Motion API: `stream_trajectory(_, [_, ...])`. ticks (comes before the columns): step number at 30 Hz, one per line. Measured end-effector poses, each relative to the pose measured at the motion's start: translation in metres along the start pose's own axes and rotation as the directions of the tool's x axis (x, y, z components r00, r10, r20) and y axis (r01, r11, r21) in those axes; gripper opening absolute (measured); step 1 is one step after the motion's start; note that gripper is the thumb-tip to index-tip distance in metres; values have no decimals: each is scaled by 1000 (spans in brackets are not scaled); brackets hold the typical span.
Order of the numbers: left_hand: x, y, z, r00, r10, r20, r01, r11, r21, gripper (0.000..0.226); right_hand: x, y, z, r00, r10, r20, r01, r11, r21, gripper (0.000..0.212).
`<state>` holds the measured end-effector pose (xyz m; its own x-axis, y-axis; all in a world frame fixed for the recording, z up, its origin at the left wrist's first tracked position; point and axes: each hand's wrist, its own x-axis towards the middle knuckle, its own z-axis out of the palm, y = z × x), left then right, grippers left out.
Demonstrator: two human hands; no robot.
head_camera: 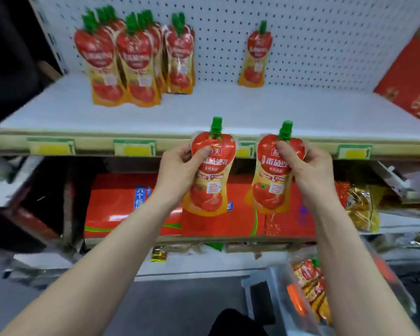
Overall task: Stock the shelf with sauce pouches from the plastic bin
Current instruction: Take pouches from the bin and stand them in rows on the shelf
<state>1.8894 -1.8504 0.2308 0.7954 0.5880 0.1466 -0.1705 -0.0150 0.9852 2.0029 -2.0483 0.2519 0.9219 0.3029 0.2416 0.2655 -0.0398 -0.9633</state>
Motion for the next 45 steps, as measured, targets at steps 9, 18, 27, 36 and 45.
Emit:
stream_trajectory(9, [55, 59, -91, 949, 155, -276, -168, 985, -24, 7, 106, -96, 92, 967, -184, 178, 192, 981, -24, 20])
stream_trajectory(18, [114, 60, -127, 893, 110, -435, -132, 991, -20, 10, 218, -73, 190, 935, -108, 338, 146, 985, -89, 24])
stream_trajectory(27, [151, 65, -117, 906, 75, -416, -129, 986, -104, 11, 276, -44, 237, 899, -115, 423, 172, 980, -98, 24])
stream_trajectory(36, [168, 64, -106, 908, 106, -406, -162, 981, -107, 15, 286, -38, 237, 892, -122, 435, 208, 966, -155, 44])
stream_trajectory(45, [174, 60, -86, 935, 131, -330, -176, 978, -111, 15, 241, -86, 198, 907, -303, 293, 342, 935, -92, 15])
